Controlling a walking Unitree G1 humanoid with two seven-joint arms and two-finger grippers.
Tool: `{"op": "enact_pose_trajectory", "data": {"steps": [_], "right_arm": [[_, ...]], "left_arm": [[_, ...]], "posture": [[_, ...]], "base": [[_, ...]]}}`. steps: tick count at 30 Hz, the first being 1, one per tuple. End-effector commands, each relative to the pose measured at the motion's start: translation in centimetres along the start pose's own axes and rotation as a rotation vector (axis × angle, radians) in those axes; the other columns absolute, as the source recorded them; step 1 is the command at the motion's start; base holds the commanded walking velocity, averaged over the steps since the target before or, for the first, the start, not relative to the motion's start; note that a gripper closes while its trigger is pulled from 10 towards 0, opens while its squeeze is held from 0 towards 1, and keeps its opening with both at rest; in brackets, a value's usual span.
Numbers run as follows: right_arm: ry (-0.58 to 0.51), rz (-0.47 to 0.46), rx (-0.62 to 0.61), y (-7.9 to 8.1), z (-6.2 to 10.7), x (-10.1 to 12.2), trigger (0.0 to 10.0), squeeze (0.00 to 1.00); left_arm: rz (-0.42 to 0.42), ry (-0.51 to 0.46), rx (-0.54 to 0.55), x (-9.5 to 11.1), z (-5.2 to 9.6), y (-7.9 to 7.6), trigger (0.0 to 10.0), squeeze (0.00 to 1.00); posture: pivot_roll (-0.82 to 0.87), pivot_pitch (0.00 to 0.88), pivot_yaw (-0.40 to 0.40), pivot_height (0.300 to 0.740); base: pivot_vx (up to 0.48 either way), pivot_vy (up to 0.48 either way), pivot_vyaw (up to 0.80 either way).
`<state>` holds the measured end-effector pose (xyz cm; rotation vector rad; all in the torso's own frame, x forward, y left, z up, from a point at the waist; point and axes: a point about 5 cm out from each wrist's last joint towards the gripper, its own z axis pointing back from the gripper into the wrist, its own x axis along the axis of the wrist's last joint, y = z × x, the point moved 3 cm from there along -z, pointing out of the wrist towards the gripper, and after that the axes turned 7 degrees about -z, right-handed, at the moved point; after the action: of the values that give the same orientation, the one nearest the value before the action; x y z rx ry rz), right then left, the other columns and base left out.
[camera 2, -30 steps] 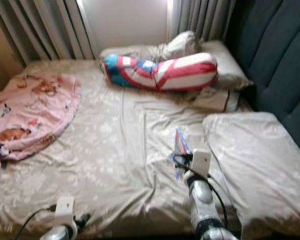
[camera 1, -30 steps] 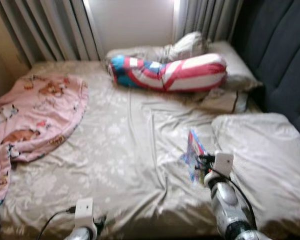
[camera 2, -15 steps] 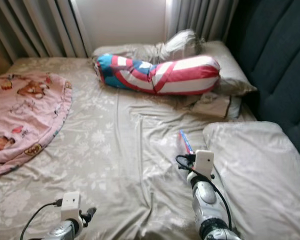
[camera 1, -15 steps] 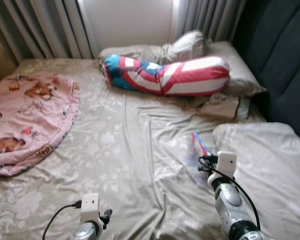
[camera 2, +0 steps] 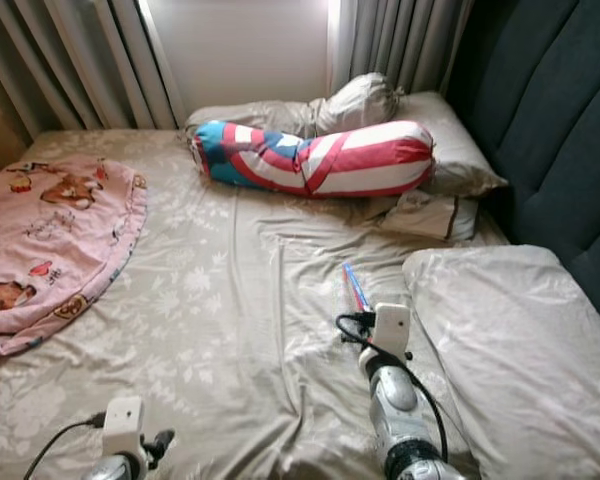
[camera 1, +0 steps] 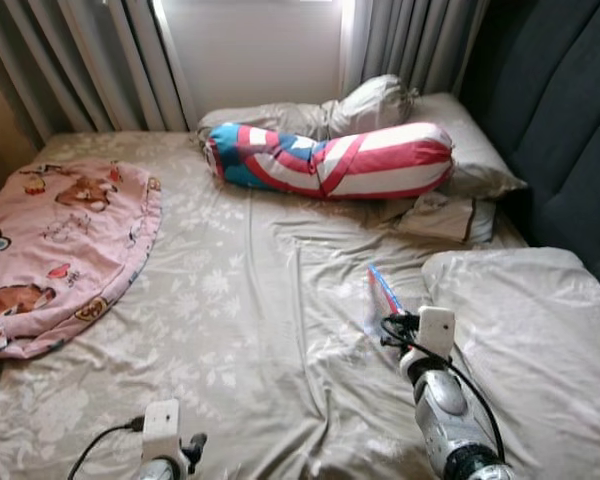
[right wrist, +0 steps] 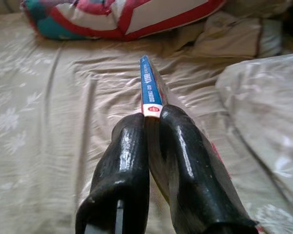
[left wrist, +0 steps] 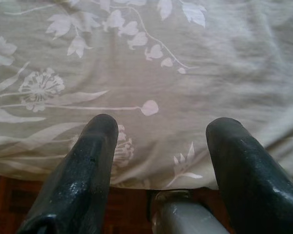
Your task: Clean up the room
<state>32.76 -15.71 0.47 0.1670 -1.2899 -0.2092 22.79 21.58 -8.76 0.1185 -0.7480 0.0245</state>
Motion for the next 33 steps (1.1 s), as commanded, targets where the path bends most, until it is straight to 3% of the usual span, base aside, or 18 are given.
{"op": "enact_pose_trajectory", "data": {"steps": [1, 10, 33], "right_arm": [[-0.048, 0.002, 0.027, 0.76, -0.5, 1.28, 10.0, 0.0], [-0.046, 0.004, 0.029, 0.77, -0.49, 1.24, 10.0, 0.0], [-0.065, -0.011, 0.047, 1.26, -0.47, 1.38, 10.0, 0.0]], "left_arm": [[-0.02, 0.019, -0.008, -0.59, 0.09, -0.38, 10.0, 0.0], [-0.019, 0.015, -0.013, -0.36, 0.01, -1.01, 10.0, 0.0], [-0.026, 0.01, -0.021, -0.34, 0.02, -1.07, 10.0, 0.0]], "posture": [[-0.08, 0.0, -0.015, 0.74], [-0.08, 0.0, -0.015, 0.74], [-0.09, 0.0, -0.015, 0.74]], "base": [[0.0, -0.255, 0.0], [0.0, -0.277, 0.0], [0.0, 0.0, 0.0]]}}
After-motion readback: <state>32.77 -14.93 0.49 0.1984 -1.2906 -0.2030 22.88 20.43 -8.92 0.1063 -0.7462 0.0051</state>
